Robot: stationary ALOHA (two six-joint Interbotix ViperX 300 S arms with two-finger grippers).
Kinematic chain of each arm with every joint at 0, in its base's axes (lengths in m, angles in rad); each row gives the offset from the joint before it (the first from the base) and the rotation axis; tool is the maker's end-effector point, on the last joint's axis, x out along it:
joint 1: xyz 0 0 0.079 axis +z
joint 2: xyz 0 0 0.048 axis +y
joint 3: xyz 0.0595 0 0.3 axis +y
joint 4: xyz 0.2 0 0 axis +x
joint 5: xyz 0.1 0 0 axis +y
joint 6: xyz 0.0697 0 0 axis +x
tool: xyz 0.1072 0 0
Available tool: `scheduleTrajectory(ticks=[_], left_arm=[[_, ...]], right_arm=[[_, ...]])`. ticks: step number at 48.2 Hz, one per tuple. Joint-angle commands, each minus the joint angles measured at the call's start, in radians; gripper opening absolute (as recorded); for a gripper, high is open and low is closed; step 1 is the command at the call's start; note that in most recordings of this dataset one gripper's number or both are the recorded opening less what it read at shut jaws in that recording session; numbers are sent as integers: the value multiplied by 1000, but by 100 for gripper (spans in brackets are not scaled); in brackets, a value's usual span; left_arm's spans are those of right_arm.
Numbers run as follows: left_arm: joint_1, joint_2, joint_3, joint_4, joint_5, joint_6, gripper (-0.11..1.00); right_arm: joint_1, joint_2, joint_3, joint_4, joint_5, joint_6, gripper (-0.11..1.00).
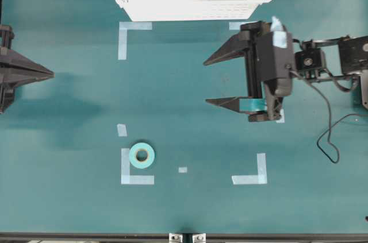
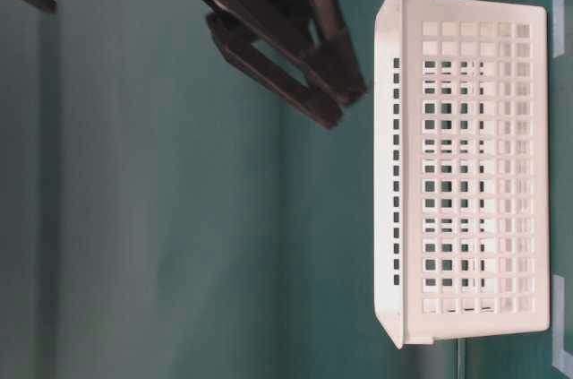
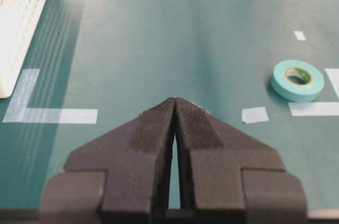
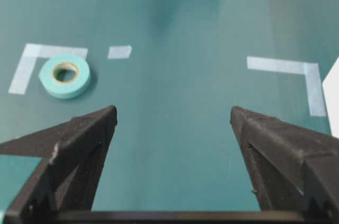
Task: Put the tape into the white basket.
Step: 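Move the open right gripper left toward the teal tape roll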
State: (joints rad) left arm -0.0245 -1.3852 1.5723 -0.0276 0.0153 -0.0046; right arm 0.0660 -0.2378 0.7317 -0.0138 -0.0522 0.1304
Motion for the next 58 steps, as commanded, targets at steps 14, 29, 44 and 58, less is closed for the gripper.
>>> scheduleTrajectory(ticks=[14, 29, 44, 58], left_arm=[[-3, 8, -12, -2, -9, -2, -11], [-3, 8, -12, -2, -11, -2, -11], [-3, 8, -11, -2, -11, -2, -11], [-3, 8, -9, -2, -14, -2, -11]], right_arm=[[15, 55, -48, -2, 0, 5, 96], [17, 170, -100, -2, 0, 5, 96], [20, 255, -156, -2, 28, 3, 96], [26, 299, -173, -2, 28, 5, 96]])
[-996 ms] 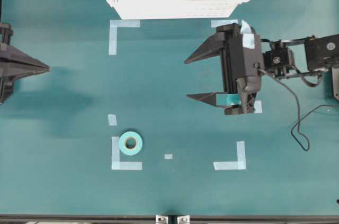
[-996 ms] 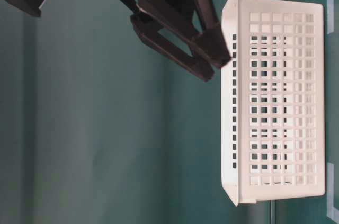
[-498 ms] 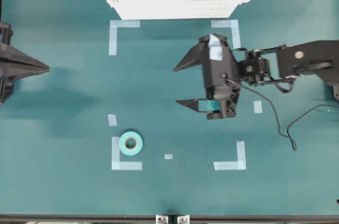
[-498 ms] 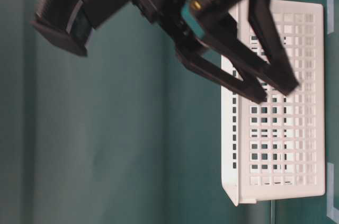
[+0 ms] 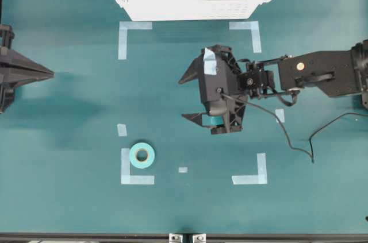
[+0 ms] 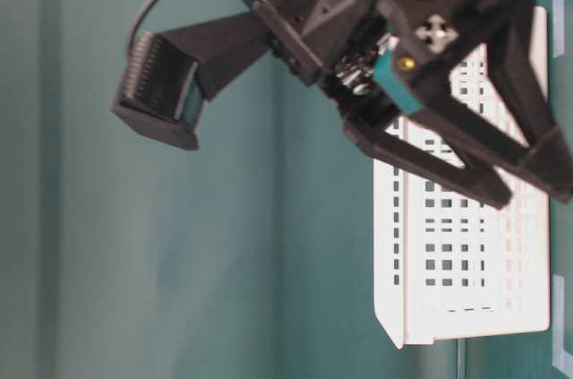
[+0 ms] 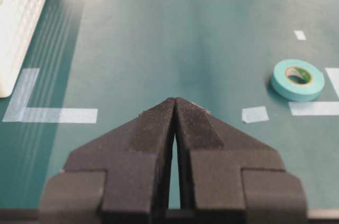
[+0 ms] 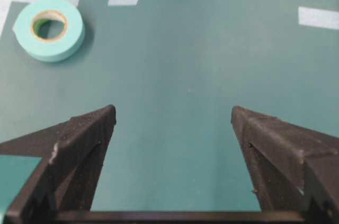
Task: Put the tape into the white basket.
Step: 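Move the open right gripper left toward the teal tape roll, then lower the right gripper over the tape roll, fingers straddling it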
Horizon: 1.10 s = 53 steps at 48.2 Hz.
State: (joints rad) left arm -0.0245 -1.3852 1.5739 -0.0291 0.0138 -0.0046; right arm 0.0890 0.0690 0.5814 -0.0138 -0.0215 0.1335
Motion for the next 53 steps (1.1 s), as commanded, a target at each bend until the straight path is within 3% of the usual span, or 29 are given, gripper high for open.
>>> scheduleTrajectory(ticks=[1, 15, 53], left_arm=[[-3, 8, -11, 0, -14, -2, -11], [-3, 8, -6, -2, -20, -2, -11], [-3, 8, -6, 0, -20, -2, -11]], right_arm=[[3, -6, -23, -2, -5, 2, 96], [18, 18, -37, -2, -9, 2, 96], [130, 206, -227, -2, -6, 3, 96]])
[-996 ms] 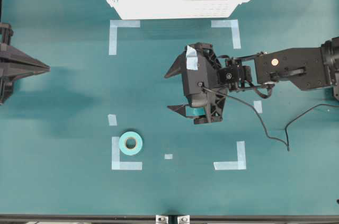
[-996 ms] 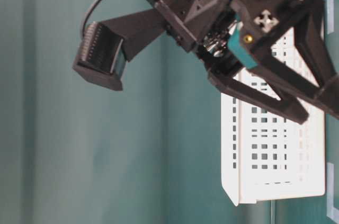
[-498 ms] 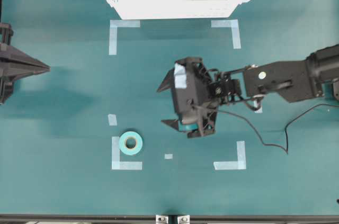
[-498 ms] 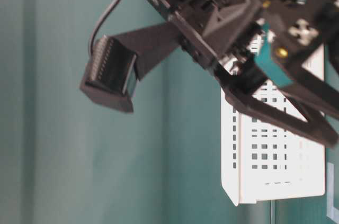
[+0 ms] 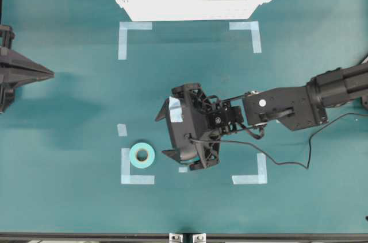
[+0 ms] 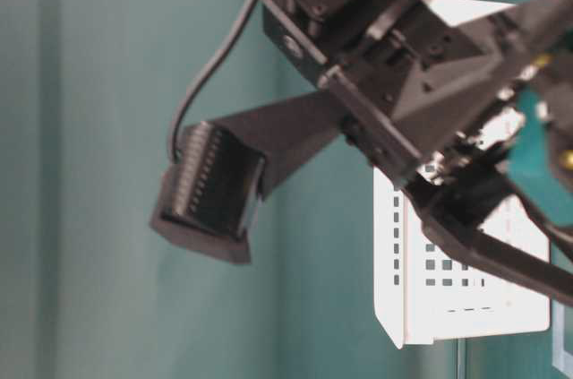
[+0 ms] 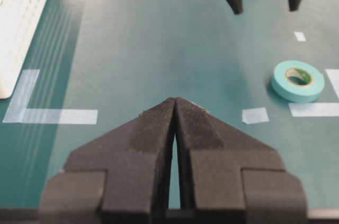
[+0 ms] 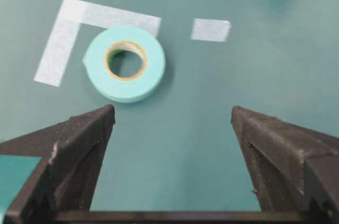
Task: Put the tape into the white basket.
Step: 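Lower the right gripper over the tape roll, fingers straddling it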
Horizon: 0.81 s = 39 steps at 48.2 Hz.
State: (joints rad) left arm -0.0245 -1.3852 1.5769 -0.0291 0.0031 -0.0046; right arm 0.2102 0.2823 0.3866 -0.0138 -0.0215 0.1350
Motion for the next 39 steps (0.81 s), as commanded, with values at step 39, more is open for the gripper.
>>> scheduleTrajectory(ticks=[39], left_arm=[[-3, 8, -9, -2, -9, -2, -11]], right_arm=[[35, 83, -118, -2, 8, 49, 96]])
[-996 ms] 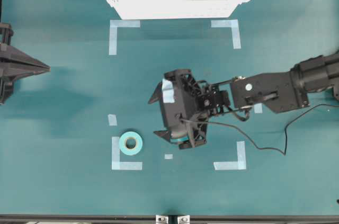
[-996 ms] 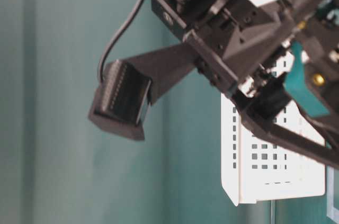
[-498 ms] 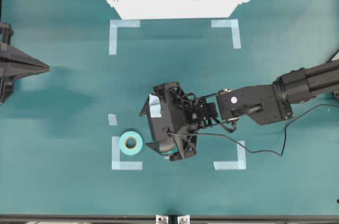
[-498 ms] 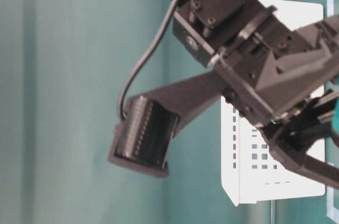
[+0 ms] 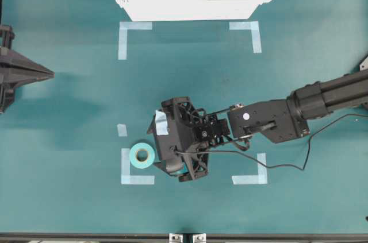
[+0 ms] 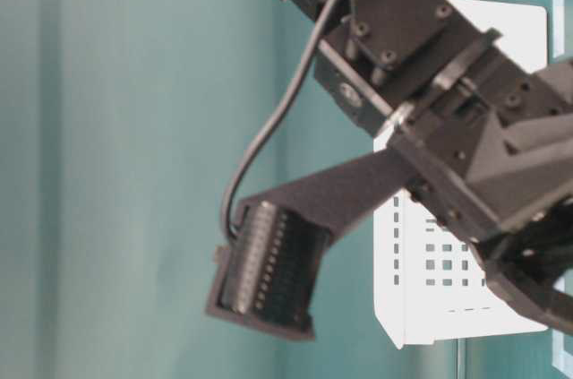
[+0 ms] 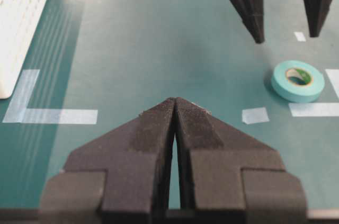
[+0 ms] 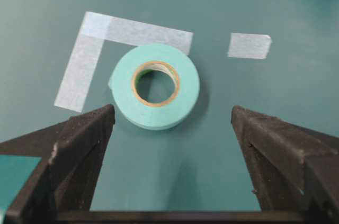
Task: Put the tape into the white basket.
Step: 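Lower the right gripper over the tape roll, fingers straddling it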
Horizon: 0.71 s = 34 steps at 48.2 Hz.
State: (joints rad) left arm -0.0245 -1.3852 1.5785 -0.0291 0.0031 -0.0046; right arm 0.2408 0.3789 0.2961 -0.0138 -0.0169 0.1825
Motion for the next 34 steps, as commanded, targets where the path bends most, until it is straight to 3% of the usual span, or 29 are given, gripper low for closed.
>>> scheduleTrajectory(ticks=[1, 34], left_arm=[[-3, 8, -11, -2, -9, -2, -11], [-3, 8, -11, 0, -9, -2, -11]], right_arm=[[5, -9, -31, -2, 6, 2, 96], [5, 44, -74, -2, 18, 3, 96]])
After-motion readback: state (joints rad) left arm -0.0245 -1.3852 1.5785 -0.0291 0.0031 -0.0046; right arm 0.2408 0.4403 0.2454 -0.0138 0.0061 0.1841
